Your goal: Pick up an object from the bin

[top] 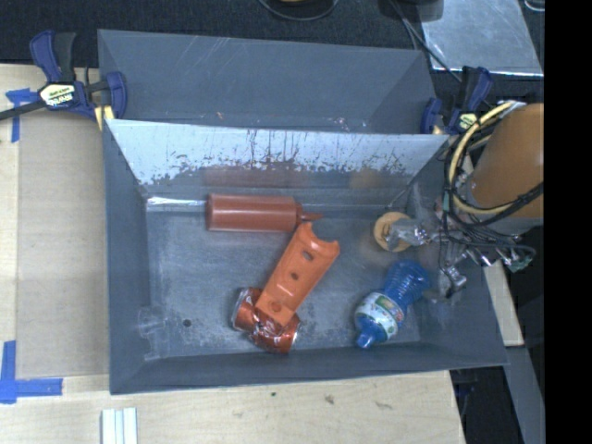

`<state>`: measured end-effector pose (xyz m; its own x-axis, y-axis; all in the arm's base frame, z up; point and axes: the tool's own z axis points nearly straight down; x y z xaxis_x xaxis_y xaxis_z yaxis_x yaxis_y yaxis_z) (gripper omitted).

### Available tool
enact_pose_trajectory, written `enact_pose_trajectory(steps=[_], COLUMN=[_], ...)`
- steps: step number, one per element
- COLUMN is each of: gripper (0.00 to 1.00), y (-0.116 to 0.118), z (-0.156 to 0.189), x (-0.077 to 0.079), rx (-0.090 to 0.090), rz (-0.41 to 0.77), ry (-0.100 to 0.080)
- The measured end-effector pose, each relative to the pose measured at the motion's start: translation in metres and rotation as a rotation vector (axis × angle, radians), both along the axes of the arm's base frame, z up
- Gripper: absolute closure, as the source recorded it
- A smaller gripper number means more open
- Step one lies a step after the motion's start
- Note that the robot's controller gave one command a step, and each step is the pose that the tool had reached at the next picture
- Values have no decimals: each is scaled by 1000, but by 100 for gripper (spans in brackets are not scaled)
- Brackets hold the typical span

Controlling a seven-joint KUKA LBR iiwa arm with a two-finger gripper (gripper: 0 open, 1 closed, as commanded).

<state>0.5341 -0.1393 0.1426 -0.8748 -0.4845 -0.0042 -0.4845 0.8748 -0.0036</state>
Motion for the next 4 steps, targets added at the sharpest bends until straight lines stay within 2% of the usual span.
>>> enact_pose_trajectory(steps=[1,2,3,4], gripper=[0,0,100,100], y=[-3,-6,4,4], z=[1,-70,-69,-69], x=[5,16,17,17], rx=[-1,15,10,10], rz=[179,380,580,580], ry=[-2,-2,-19,-19])
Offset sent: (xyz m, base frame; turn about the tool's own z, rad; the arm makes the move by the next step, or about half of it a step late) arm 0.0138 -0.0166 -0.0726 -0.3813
